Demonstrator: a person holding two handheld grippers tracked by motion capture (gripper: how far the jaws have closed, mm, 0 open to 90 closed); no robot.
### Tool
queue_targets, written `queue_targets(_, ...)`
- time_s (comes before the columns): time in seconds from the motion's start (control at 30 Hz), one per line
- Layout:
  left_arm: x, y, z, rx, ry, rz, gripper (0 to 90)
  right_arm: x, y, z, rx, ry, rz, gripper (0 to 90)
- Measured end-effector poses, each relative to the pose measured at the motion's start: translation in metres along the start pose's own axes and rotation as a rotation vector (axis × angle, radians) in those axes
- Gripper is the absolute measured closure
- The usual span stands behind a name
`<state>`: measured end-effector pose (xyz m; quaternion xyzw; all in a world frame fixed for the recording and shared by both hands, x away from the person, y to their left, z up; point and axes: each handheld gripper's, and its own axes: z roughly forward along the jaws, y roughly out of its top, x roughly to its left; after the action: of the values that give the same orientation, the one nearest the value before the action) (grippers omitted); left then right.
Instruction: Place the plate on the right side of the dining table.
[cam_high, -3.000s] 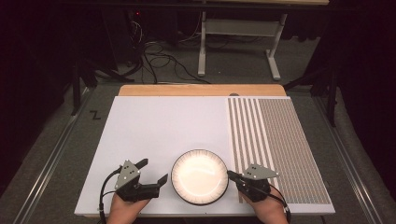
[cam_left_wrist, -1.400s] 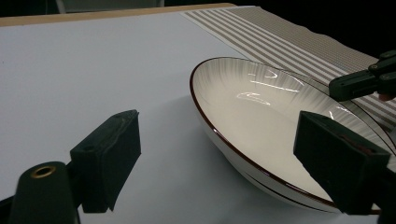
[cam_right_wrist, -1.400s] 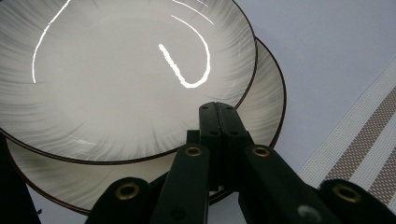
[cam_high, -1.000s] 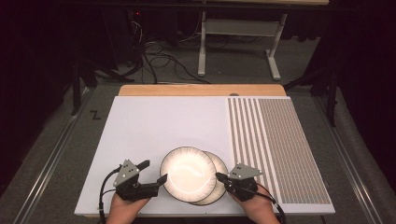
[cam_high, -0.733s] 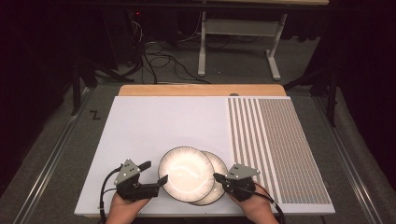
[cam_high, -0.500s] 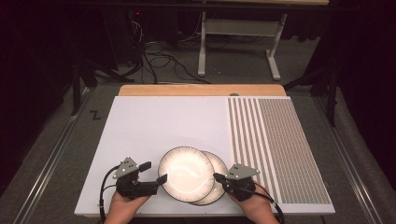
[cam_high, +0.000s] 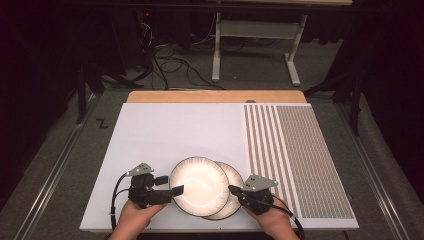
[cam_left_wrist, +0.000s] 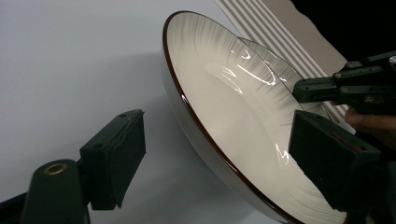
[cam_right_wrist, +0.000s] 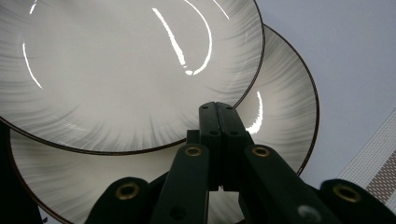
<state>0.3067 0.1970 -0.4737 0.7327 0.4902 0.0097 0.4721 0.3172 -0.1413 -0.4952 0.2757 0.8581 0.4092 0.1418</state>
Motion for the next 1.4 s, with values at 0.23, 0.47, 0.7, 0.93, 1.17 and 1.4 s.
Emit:
queue_targets(0.23, -0.001, 0.007, 0.004, 0.063, -0.004, -0.050, 27.2, 0.000, 0.000, 0.000, 0.002, 0.000, 0.004, 90.0)
queue_targets(0.47, 0.004, 0.010, 0.013, 0.143, -0.067, -0.165, 36.8, -0.001, 0.000, 0.000, 0.004, 0.001, 0.001, 90.0)
queue_targets(0.7, 0.004, 0.011, 0.017, 0.170, -0.060, -0.180, 48.3, -0.001, 0.000, 0.001, 0.004, 0.002, 0.002, 90.0)
queue_targets(0.93, 0.005, 0.012, 0.019, 0.178, -0.040, -0.196, 57.8, -0.001, 0.000, 0.001, 0.004, 0.002, 0.000, 90.0)
queue_targets(1.17, 0.009, 0.013, 0.018, 0.192, -0.059, -0.234, 61.7, 0.000, 0.000, 0.001, 0.009, 0.003, 0.001, 90.0)
queue_targets(1.4, 0.013, 0.011, 0.018, 0.186, -0.060, -0.246, 69.4, 0.000, 0.000, 0.001, 0.009, 0.001, -0.004, 90.0)
